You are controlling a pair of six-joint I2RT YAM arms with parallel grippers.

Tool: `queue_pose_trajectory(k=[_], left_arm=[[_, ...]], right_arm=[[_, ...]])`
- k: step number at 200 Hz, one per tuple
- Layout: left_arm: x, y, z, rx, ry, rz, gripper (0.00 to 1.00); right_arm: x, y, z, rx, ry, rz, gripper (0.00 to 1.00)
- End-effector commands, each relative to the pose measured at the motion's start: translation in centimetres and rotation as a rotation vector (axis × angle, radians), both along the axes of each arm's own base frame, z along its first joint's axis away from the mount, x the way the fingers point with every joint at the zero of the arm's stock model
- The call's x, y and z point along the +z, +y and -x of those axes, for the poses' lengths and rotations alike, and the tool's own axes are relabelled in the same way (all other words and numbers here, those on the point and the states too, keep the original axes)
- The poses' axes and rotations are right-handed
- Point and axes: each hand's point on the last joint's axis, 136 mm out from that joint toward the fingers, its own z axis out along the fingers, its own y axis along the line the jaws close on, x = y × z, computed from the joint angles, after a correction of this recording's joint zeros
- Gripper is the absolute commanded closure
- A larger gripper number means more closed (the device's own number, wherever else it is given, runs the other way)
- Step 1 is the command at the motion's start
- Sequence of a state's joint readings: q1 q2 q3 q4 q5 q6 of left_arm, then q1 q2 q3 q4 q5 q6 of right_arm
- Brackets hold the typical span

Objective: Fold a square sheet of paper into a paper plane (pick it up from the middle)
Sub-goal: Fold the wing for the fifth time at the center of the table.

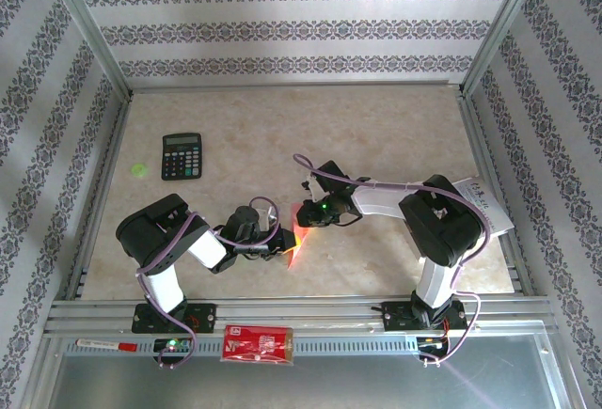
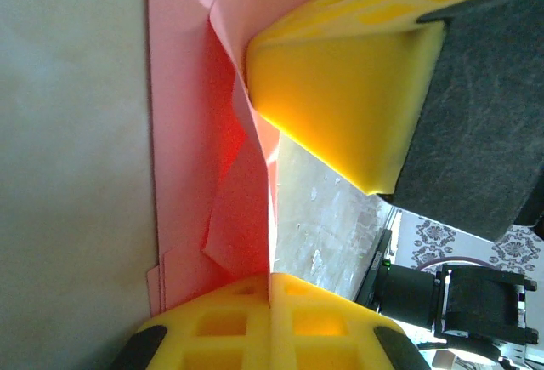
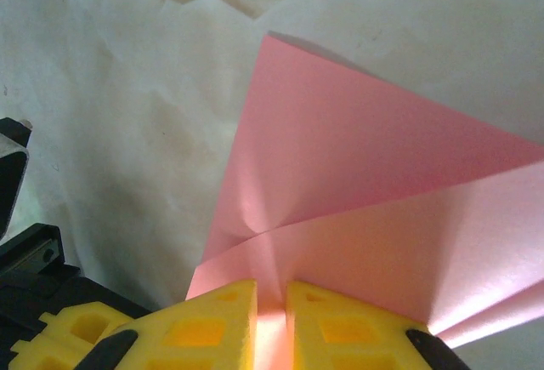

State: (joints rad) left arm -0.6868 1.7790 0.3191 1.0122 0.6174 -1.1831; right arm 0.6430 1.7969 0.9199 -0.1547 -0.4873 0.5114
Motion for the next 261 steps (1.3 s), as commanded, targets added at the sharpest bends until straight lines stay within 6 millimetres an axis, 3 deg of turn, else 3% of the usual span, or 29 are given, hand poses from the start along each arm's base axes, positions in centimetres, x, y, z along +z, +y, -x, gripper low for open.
queue_pose_trajectory(k=[1, 95, 215, 261], left_arm=[[-4.9, 3.0, 1.8, 0.037, 0.116, -0.179, 1.00], [-4.5, 2.9, 1.7, 0.027, 0.102, -0.182, 0.98], [-0.6, 3.0, 0.9, 0.001, -0.004, -0.213, 0.73], [-0.3, 4.2, 1.1, 0.003, -0.002, -0.325, 0.60]], right_arm=[[-0.4, -0.1, -0.8, 0.010, -0.017, 0.016, 0.82], [-2.2, -1.3, 0.4, 0.011, 0.025, 0.062, 0.83], [-3.1, -1.9, 1.5, 0.013, 0.054, 0.075, 0.83], [-3.1, -1.9, 1.5, 0.013, 0.056, 0.074, 0.83]])
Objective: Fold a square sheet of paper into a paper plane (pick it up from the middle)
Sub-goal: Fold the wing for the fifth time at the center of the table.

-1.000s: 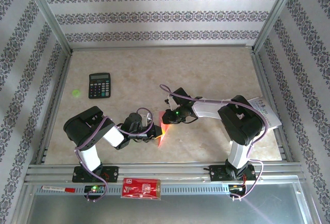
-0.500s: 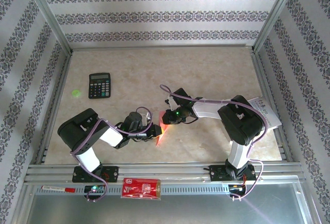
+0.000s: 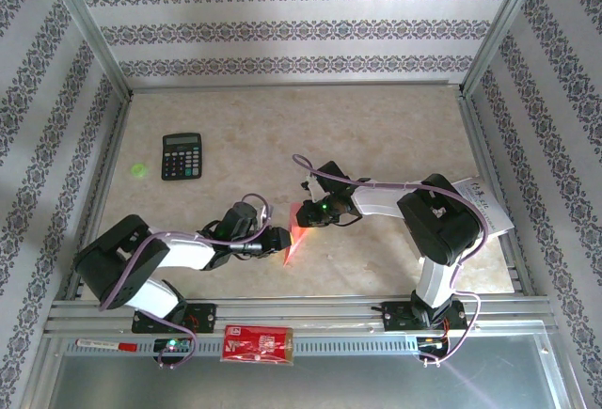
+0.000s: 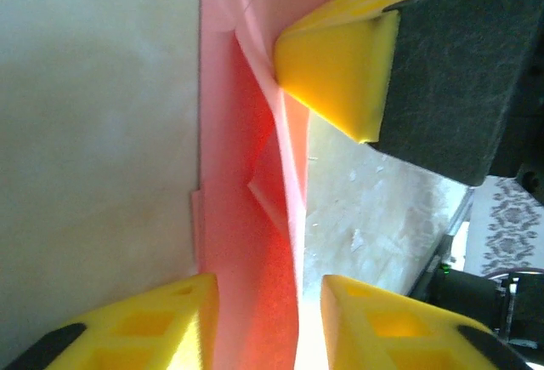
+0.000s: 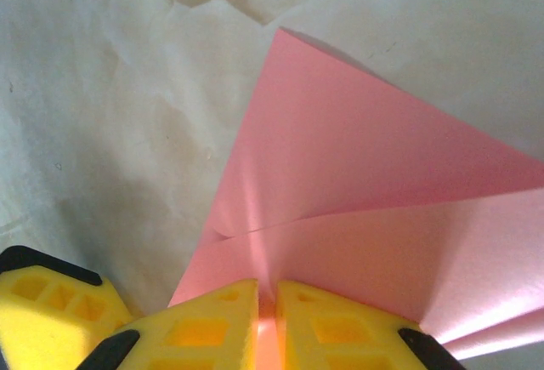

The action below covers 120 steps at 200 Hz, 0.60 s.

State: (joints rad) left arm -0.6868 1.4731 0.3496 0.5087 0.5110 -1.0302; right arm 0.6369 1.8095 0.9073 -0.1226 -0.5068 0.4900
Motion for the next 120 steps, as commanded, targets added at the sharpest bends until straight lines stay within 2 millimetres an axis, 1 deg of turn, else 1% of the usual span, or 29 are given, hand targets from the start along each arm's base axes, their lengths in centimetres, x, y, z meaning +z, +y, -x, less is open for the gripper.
queue_pose_trajectory(k=[1, 41, 65, 101, 120], left_arm=[[-1.4, 1.5, 0.5, -0.002, 0.035, -0.134, 0.59], [-1.5, 0.2, 0.8, -0.067, 0.047, -0.157, 0.51], [-2.1, 0.2, 0.7, -0.086, 0.062, -0.200, 0.49], [-2.8, -0.4, 0.8, -0.113, 0.080, -0.212, 0.53], [-3.1, -0.5, 0.8, -0.113, 0.090, -0.214, 0.57]], right_arm=[[-2.7, -2.0, 1.6, -0.006, 0.064, 0.092, 0.83], [-2.7, -1.9, 1.4, -0.005, 0.061, 0.088, 0.83], [-2.5, -1.9, 1.4, -0.005, 0.059, 0.085, 0.83], [-2.5, -1.8, 1.3, -0.007, 0.056, 0.081, 0.84], [-2.4, -1.7, 1.1, -0.009, 0.055, 0.078, 0.83]])
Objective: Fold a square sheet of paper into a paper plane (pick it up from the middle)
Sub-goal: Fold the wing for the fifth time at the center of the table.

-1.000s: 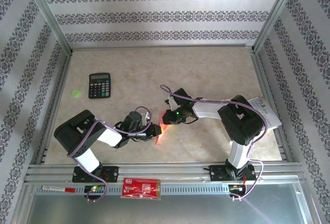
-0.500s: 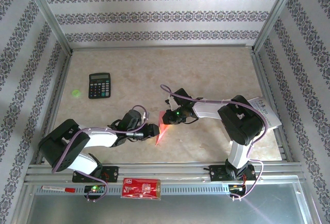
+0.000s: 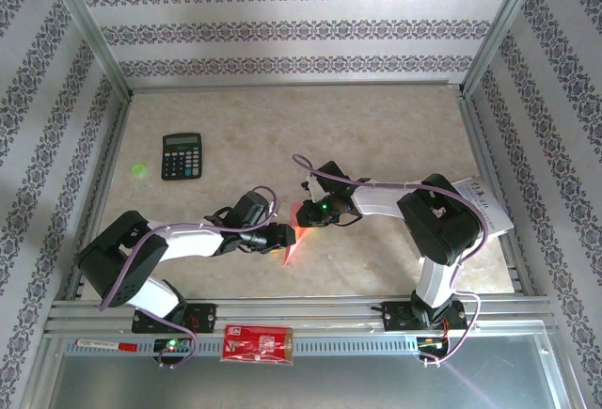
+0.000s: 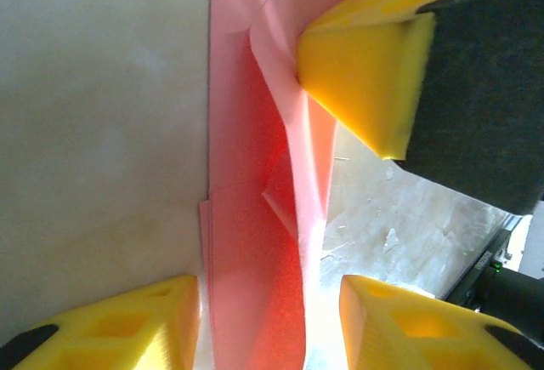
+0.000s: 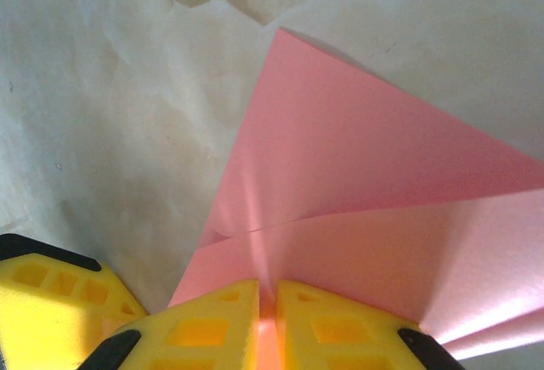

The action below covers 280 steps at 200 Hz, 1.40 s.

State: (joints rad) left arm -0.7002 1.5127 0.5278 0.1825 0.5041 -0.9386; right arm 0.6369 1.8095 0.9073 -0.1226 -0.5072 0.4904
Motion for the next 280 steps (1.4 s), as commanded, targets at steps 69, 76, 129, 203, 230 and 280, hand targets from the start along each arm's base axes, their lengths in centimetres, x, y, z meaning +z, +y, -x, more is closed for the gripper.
queue_pose_trajectory(k=[69, 76, 129, 203, 230, 280], left_arm=[[-3.2, 0.0, 0.9, -0.045, 0.026, -0.071, 0.72], [-3.2, 0.0, 0.9, -0.047, 0.028, -0.072, 0.73], [-2.3, -0.1, 0.9, -0.051, -0.005, -0.052, 0.67], [-2.3, 0.3, 1.4, -0.103, -0.070, -0.219, 0.49], [-2.7, -0.3, 1.6, -0.133, -0.066, -0.241, 0.49], [-2.7, -0.7, 1.6, -0.145, -0.070, -0.244, 0.58]], right_arm=[[-1.9, -1.6, 1.0, -0.015, 0.044, 0.069, 0.83], [-1.8, -1.6, 0.9, -0.019, 0.043, 0.065, 0.83], [-1.7, -1.4, 0.9, -0.030, 0.044, 0.055, 0.83], [-1.9, -1.6, 1.0, -0.030, 0.050, 0.055, 0.83], [-2.0, -1.6, 1.1, -0.032, 0.052, 0.056, 0.83], [-1.9, -1.8, 0.9, -0.036, 0.049, 0.056, 0.83]])
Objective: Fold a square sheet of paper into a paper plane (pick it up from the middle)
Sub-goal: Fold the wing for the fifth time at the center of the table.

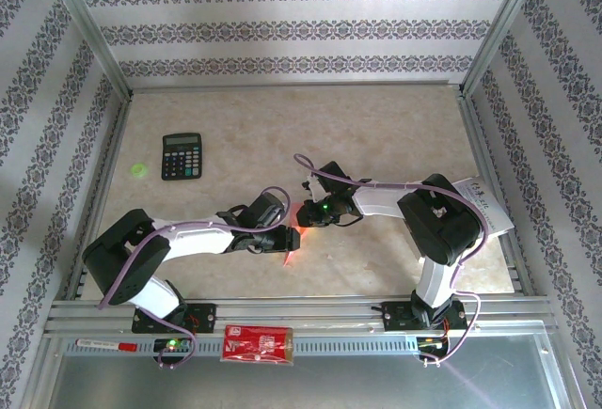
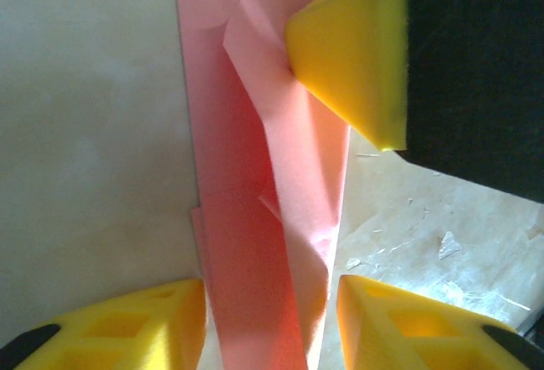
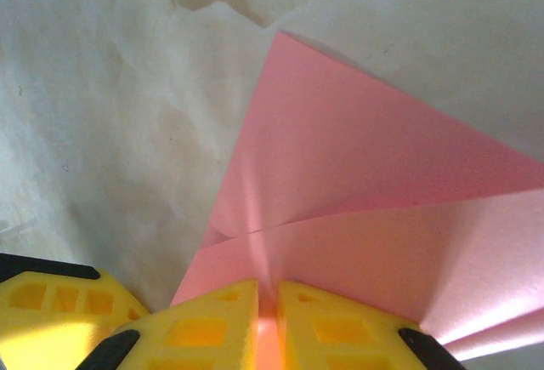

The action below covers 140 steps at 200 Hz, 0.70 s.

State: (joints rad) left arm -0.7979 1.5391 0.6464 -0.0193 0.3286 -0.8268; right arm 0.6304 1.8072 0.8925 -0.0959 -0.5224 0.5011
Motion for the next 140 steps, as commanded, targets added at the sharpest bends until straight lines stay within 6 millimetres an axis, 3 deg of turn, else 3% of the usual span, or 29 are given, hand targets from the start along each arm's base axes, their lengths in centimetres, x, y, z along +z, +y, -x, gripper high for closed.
queue_pose_trajectory(k=[1, 65, 101, 140], left_arm=[[-2.1, -0.3, 1.4, -0.062, 0.022, -0.050, 0.59], [-2.4, -0.4, 1.6, -0.058, 0.039, -0.037, 0.70], [-2.5, -0.3, 1.8, -0.057, 0.051, -0.034, 0.70], [-0.7, -0.7, 1.5, -0.057, 0.012, 0.013, 0.64]], right_arm=[[-1.9, -1.8, 0.9, -0.027, 0.046, 0.075, 0.83], [-1.5, -1.6, 0.7, -0.027, 0.041, 0.064, 0.82], [-1.2, -1.5, 0.6, -0.028, 0.035, 0.057, 0.82], [-1.4, -1.7, 0.7, -0.030, 0.039, 0.063, 0.82]])
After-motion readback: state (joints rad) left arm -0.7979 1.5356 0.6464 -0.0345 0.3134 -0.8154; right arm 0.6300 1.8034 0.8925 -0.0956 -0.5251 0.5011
